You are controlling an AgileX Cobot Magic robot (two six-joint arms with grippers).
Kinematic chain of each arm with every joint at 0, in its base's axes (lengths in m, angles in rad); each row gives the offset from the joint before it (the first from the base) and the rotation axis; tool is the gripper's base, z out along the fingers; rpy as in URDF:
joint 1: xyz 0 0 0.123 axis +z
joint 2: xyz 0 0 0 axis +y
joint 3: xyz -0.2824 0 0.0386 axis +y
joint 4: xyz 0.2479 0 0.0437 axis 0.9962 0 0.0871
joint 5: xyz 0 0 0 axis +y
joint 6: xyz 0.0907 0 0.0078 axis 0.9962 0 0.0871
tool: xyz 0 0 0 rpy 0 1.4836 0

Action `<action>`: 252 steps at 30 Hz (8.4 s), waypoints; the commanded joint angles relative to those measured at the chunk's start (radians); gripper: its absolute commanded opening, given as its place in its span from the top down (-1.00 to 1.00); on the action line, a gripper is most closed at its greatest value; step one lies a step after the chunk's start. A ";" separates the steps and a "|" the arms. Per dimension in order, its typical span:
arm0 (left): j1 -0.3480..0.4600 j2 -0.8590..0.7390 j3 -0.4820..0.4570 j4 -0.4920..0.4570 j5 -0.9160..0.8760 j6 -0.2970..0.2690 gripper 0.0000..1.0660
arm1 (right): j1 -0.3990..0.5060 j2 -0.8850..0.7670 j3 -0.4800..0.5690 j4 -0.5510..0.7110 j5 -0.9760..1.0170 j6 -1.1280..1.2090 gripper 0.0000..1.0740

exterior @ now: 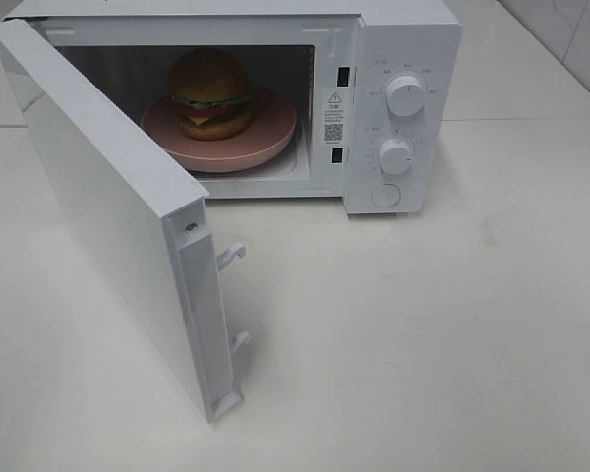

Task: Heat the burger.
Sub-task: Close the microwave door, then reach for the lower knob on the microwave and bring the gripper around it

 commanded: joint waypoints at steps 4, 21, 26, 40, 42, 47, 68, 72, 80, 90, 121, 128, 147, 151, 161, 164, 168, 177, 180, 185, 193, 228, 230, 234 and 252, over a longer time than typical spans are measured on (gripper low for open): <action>-0.002 0.121 -0.007 0.010 -0.080 -0.009 0.32 | -0.006 -0.025 0.006 0.000 -0.001 -0.007 -0.42; -0.002 0.444 0.202 0.010 -0.824 -0.006 1.00 | -0.006 -0.025 0.006 0.000 -0.001 -0.007 -0.42; -0.002 0.536 0.279 0.026 -1.046 -0.006 1.00 | -0.006 -0.025 0.006 0.000 -0.001 -0.007 -0.42; -0.002 0.801 0.334 0.282 -1.405 -0.130 1.00 | -0.006 -0.025 0.006 0.000 -0.001 -0.007 -0.42; -0.002 0.820 0.334 0.305 -1.420 -0.145 1.00 | -0.006 -0.025 0.006 0.000 -0.001 -0.007 -0.42; -0.002 0.909 0.334 0.431 -1.524 -0.249 1.00 | -0.006 -0.025 0.006 0.000 -0.001 -0.007 -0.41; -0.185 1.165 0.316 0.362 -1.761 -0.208 1.00 | -0.006 -0.025 0.006 0.000 -0.001 -0.007 -0.41; -0.254 1.202 0.314 0.284 -1.780 -0.181 1.00 | -0.006 -0.025 0.006 0.000 -0.001 -0.007 -0.41; -0.357 1.254 0.275 0.227 -1.785 -0.117 1.00 | -0.006 -0.025 0.006 0.000 -0.001 -0.007 -0.41; -0.499 1.372 0.165 0.088 -1.777 -0.049 1.00 | -0.006 -0.025 0.006 0.000 -0.001 -0.007 -0.41; -0.583 1.611 -0.228 0.039 -1.666 -0.052 1.00 | -0.006 -0.025 0.006 0.000 -0.001 -0.007 -0.41; -0.583 1.652 -0.283 0.039 -1.665 -0.055 1.00 | -0.006 -0.025 0.006 0.000 -0.001 -0.007 -0.41; -0.583 1.800 -0.502 0.002 -1.597 -0.058 1.00 | -0.006 -0.025 0.006 0.000 -0.001 -0.007 -0.41; -0.583 1.818 -0.526 -0.037 -1.594 -0.055 1.00 | -0.006 -0.025 0.006 0.000 -0.001 -0.007 -0.41; -0.583 1.849 -0.579 -0.063 -1.591 -0.055 1.00 | -0.006 -0.025 0.006 0.000 -0.001 -0.007 -0.41; -0.583 1.842 -0.576 -0.016 -1.567 -0.055 1.00 | -0.006 -0.025 0.006 0.000 -0.001 -0.007 -0.41; -0.600 1.802 -0.574 0.053 -1.442 -0.058 1.00 | -0.006 -0.025 0.006 0.000 -0.001 -0.007 -0.41; -0.643 1.687 -0.513 0.052 -1.248 -0.058 0.91 | -0.006 -0.025 0.006 0.000 -0.001 -0.007 -0.41; -0.648 1.651 -0.496 0.052 -1.143 -0.059 0.70 | -0.006 -0.025 0.006 0.000 -0.001 -0.007 -0.41; -0.661 1.575 -0.495 0.039 -0.905 -0.063 -0.22 | -0.006 -0.025 0.006 0.000 -0.001 -0.007 -0.41; -0.665 1.468 -0.495 0.026 -0.562 -0.063 -0.92 | -0.006 -0.025 0.006 0.000 -0.001 -0.007 -0.41; -0.158 1.004 -0.489 -0.015 0.299 -0.071 -0.92 | -0.006 -0.025 0.006 0.000 -0.001 -0.007 -0.41; -0.092 0.948 -0.454 -0.013 0.303 -0.068 -0.92 | -0.006 -0.025 0.006 0.000 -0.001 -0.007 -0.41; -0.029 0.882 -0.388 -0.011 0.302 -0.056 -0.92 | -0.006 -0.025 0.006 0.000 -0.001 -0.007 -0.41; 0.015 0.494 -0.049 0.033 0.236 -0.055 -0.92 | -0.006 -0.025 0.006 0.000 -0.001 -0.007 -0.41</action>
